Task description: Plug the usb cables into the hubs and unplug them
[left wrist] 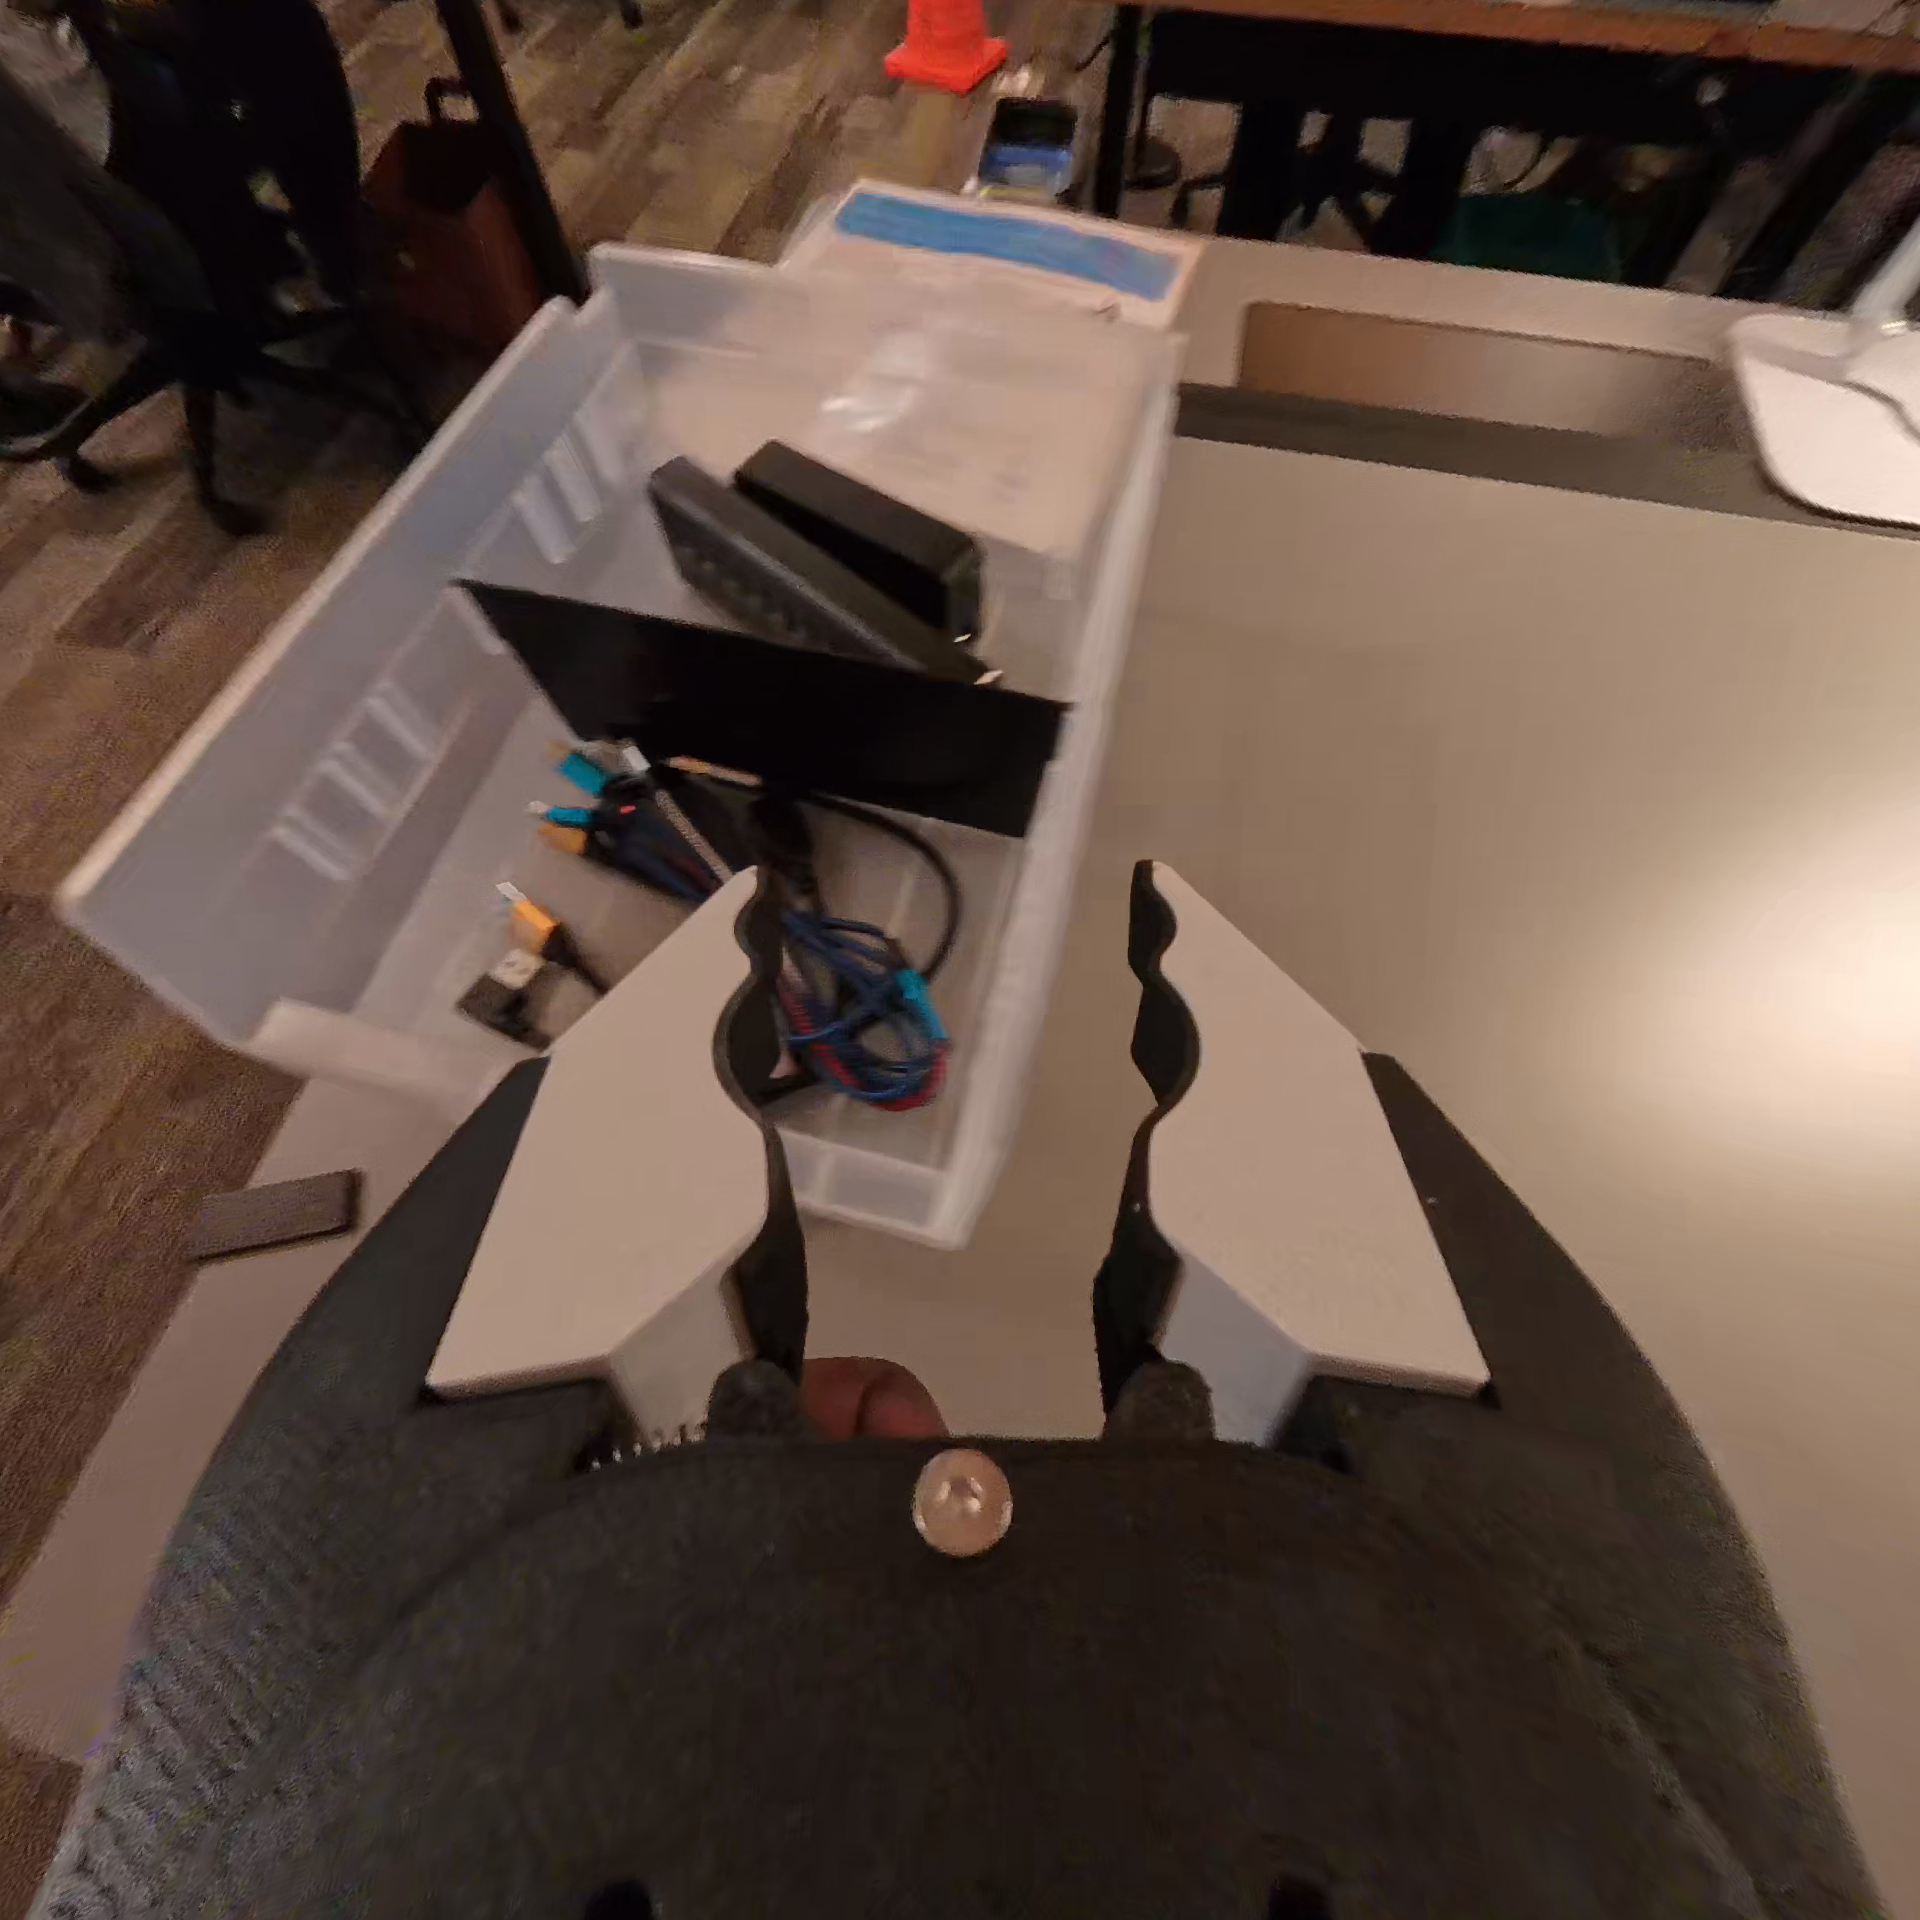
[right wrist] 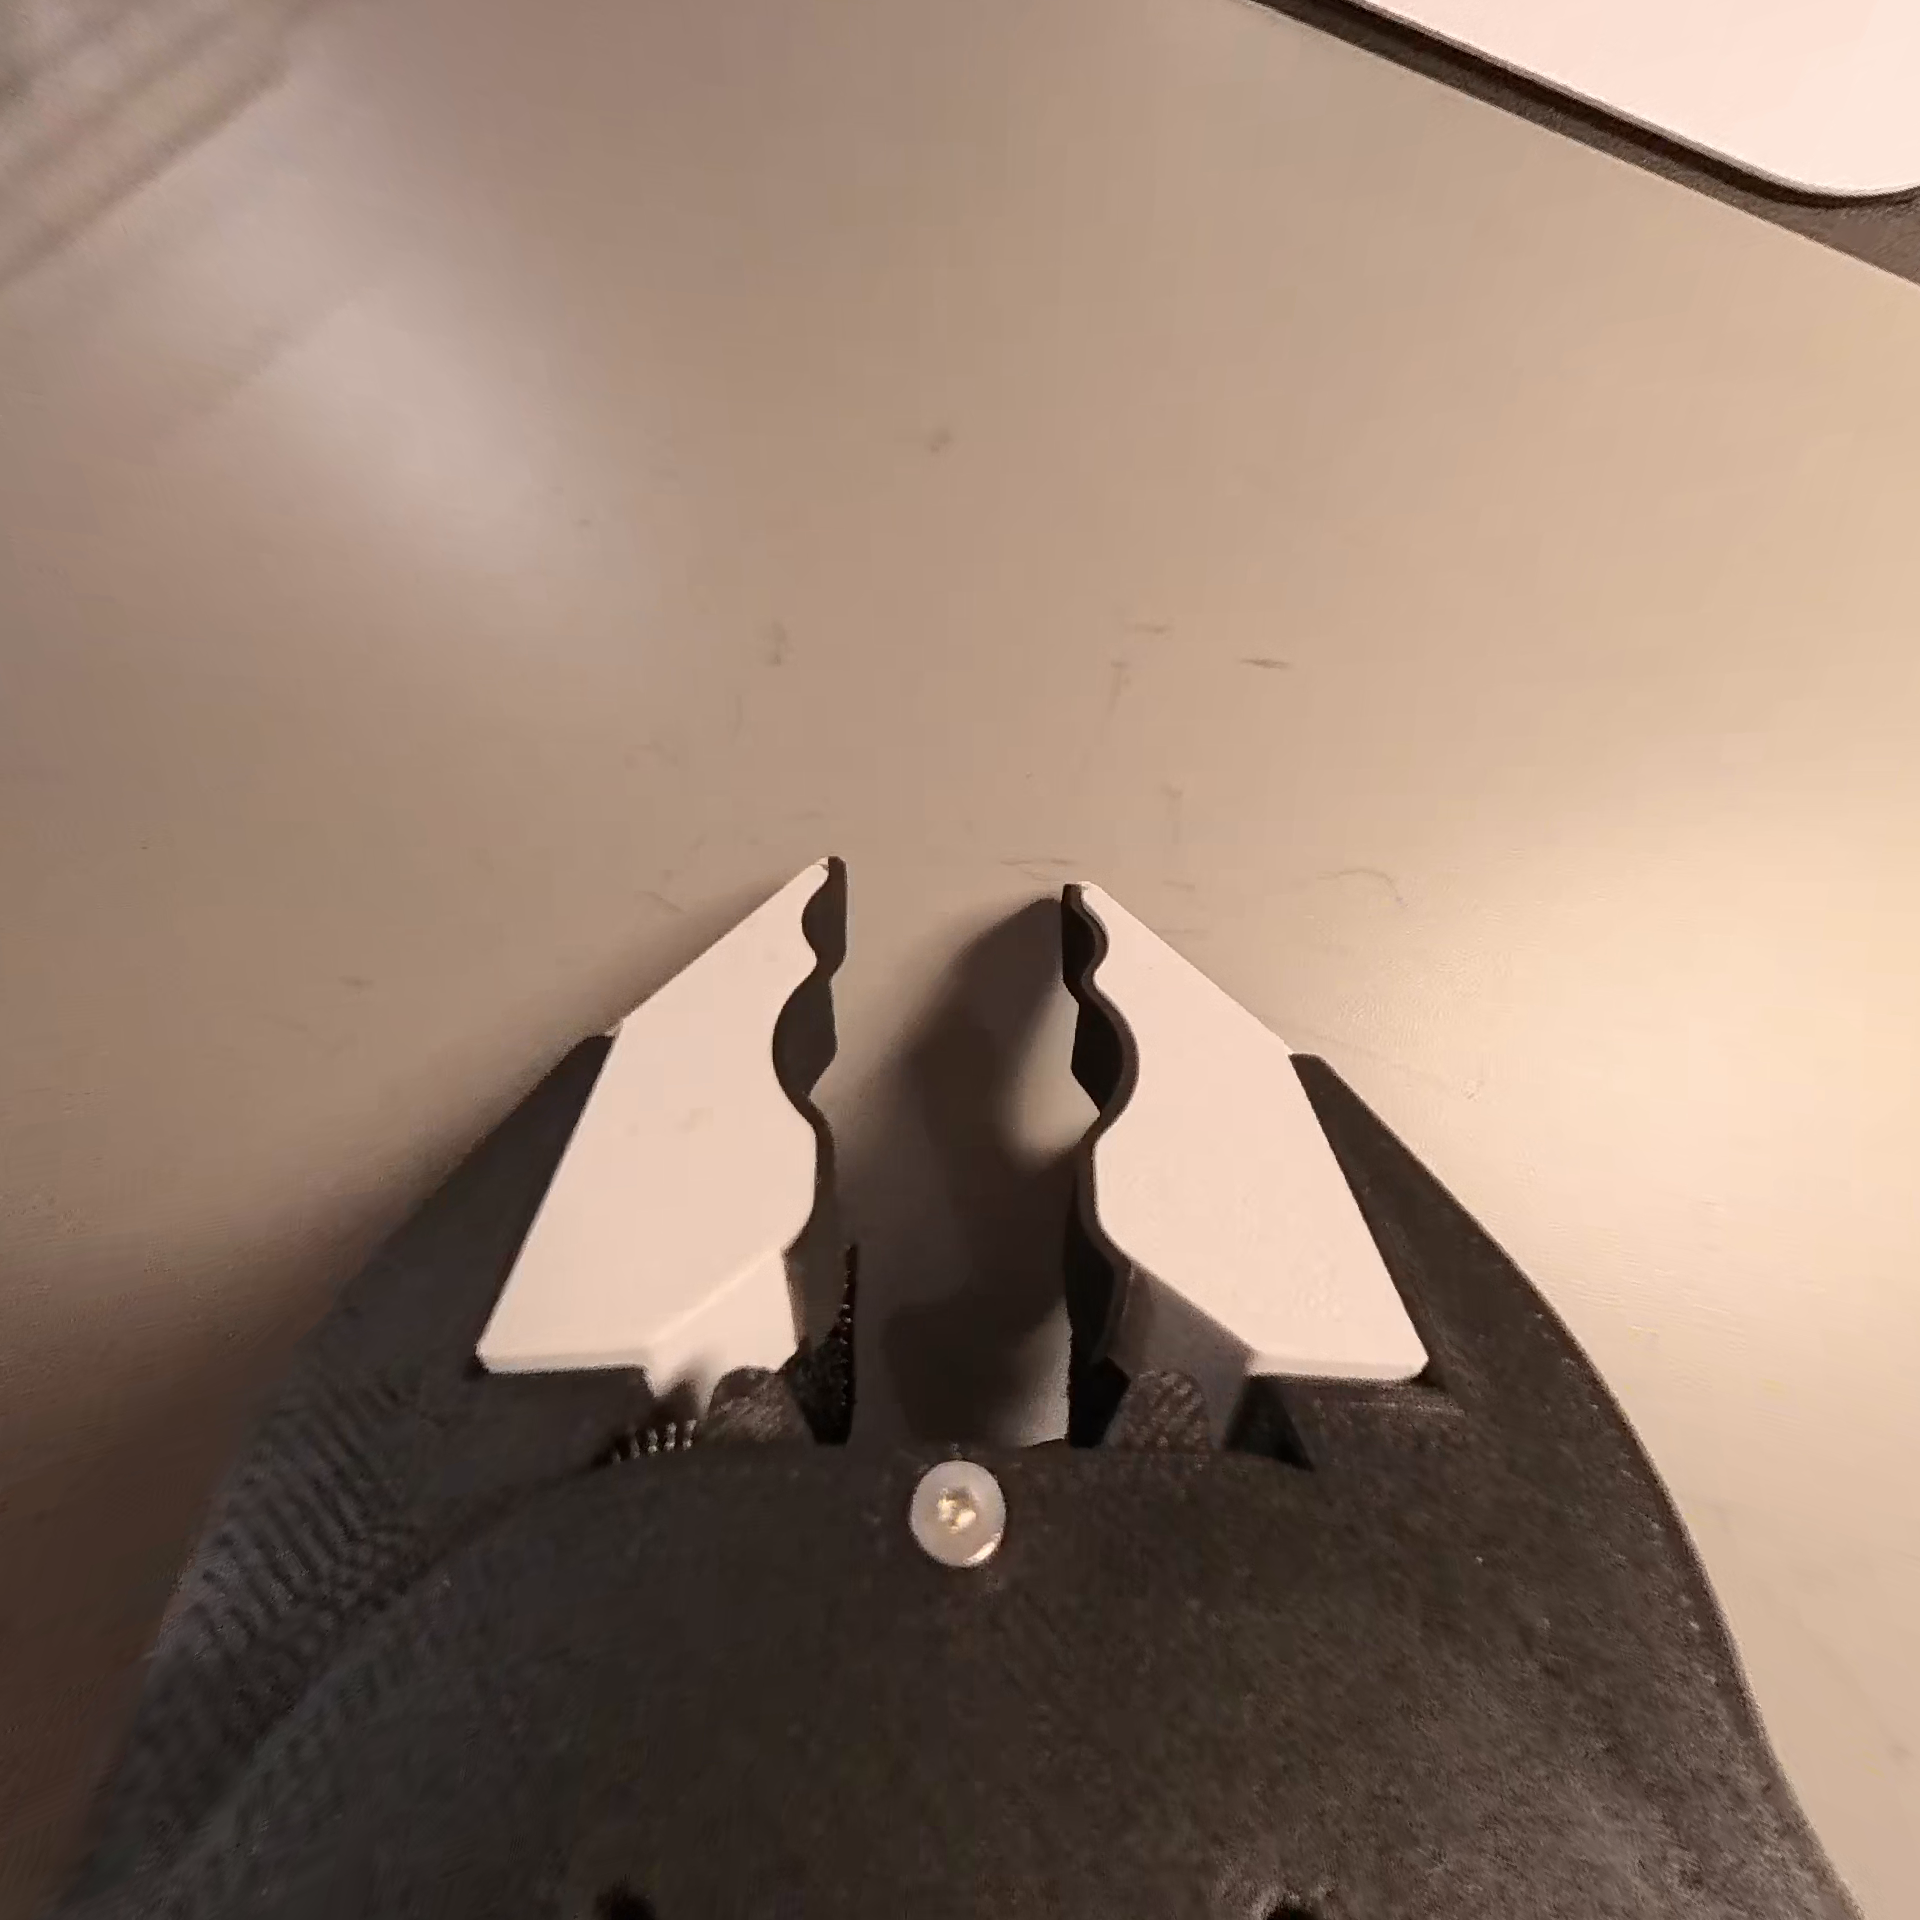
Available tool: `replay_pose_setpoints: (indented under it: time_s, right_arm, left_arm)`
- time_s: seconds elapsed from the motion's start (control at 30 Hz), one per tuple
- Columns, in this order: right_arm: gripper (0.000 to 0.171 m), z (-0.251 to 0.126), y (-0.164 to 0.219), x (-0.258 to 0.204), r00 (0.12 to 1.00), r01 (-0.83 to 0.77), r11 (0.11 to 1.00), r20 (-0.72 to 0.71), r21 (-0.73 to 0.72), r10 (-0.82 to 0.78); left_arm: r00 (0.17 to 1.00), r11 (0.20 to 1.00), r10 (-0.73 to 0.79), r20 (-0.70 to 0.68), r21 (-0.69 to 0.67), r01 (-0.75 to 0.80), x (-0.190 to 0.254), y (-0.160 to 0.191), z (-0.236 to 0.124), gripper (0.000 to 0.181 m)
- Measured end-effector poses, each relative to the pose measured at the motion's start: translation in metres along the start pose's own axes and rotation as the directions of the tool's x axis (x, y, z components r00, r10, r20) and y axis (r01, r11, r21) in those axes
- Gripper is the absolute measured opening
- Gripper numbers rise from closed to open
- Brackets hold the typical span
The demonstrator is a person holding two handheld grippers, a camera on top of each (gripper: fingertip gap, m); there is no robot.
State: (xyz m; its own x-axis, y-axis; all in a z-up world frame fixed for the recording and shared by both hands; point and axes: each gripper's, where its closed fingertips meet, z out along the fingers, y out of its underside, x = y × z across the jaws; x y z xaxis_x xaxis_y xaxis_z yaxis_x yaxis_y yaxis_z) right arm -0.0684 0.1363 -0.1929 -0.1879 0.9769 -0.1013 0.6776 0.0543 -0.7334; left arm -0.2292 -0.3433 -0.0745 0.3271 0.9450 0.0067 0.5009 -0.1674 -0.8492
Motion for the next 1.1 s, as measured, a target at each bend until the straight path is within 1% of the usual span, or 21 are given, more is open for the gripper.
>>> replay_pose_setpoints:
  time_s: [0.1, 0.17, 0.27, 0.4, 0.5, 0.63, 0.67, 0.7, 0.73, 0.77, 0.83, 0.87, 1.0, 1.1]
  right_arm:
    - [0.042, -0.001, -0.001, 0.000, 1.000, -0.007, 1.000, 0.002, 0.006, 0.007]
    - [0.043, 0.000, 0.000, 0.000, 1.000, -0.009, 1.000, 0.005, 0.004, 0.009]
    - [0.043, 0.000, 0.000, -0.001, 1.000, 0.000, 1.000, 0.005, -0.002, 0.000]
    - [0.043, 0.001, 0.001, -0.001, 1.000, 0.005, 1.000, 0.009, -0.005, -0.005]
    - [0.042, 0.000, 0.000, -0.001, 1.000, -0.009, 1.000, 0.020, 0.002, 0.009]
    - [0.042, 0.000, 0.000, -0.001, 0.999, -0.013, 1.000, 0.029, 0.003, 0.013]
    - [0.043, 0.000, 0.000, -0.002, 1.000, -0.010, 1.000, 0.030, 0.002, 0.010]
    - [0.043, 0.000, 0.000, -0.002, 1.000, -0.007, 1.000, 0.029, 0.001, 0.007]
    - [0.043, 0.000, 0.000, -0.002, 1.000, -0.004, 1.000, 0.029, 0.001, 0.004]
    - [0.043, 0.000, 0.000, -0.002, 1.000, -0.003, 1.000, 0.030, 0.001, 0.003]
    - [0.042, 0.000, 0.000, -0.003, 0.999, -0.005, 1.000, 0.034, 0.003, 0.005]
    - [0.042, 0.000, 0.000, -0.003, 0.999, -0.007, 1.000, 0.036, 0.005, 0.007]
    - [0.042, -0.002, -0.002, -0.002, 0.999, -0.019, 1.000, 0.045, 0.020, 0.018]
    - [0.042, -0.003, -0.003, -0.002, 0.998, -0.028, 0.999, 0.054, 0.031, 0.026]
  left_arm:
    - [0.999, 0.996, -0.044, 0.031, -0.079, 0.047, -0.040, -0.003, 0.014, 0.071]
    - [0.997, 0.983, -0.062, 0.054, -0.170, 0.070, -0.064, 0.001, 0.029, 0.071]
    - [0.995, 0.953, -0.080, 0.063, -0.289, 0.095, -0.086, 0.010, 0.054, 0.071]
    - [0.993, 0.874, -0.121, 0.009, -0.473, 0.111, -0.081, 0.042, 0.083, 0.075]
    - [0.993, 0.834, -0.113, -0.027, -0.546, 0.080, -0.068, 0.060, 0.093, 0.081]
    - [0.997, 0.802, -0.074, 0.034, -0.592, 0.080, -0.075, 0.075, 0.106, 0.079]
    - [0.997, 0.791, -0.054, 0.054, -0.608, 0.076, -0.078, 0.080, 0.109, 0.081]
    - [0.998, 0.798, -0.018, 0.068, -0.600, 0.055, -0.081, 0.079, 0.111, 0.079]
    - [0.997, 0.798, -0.020, 0.070, -0.600, 0.058, -0.079, 0.078, 0.112, 0.076]
    - [0.998, 0.801, -0.009, 0.061, -0.598, 0.044, -0.077, 0.078, 0.112, 0.072]
    - [0.999, 0.818, 0.039, 0.034, -0.575, -0.013, -0.074, 0.075, 0.114, 0.048]
    - [0.999, 0.821, 0.041, 0.033, -0.570, -0.015, -0.073, 0.075, 0.114, 0.043]
    - [0.997, 0.825, 0.063, 0.042, -0.565, -0.028, -0.074, 0.074, 0.112, 0.029]
    - [0.999, 0.871, 0.020, 0.044, -0.491, 0.004, -0.072, 0.060, 0.104, 0.024]
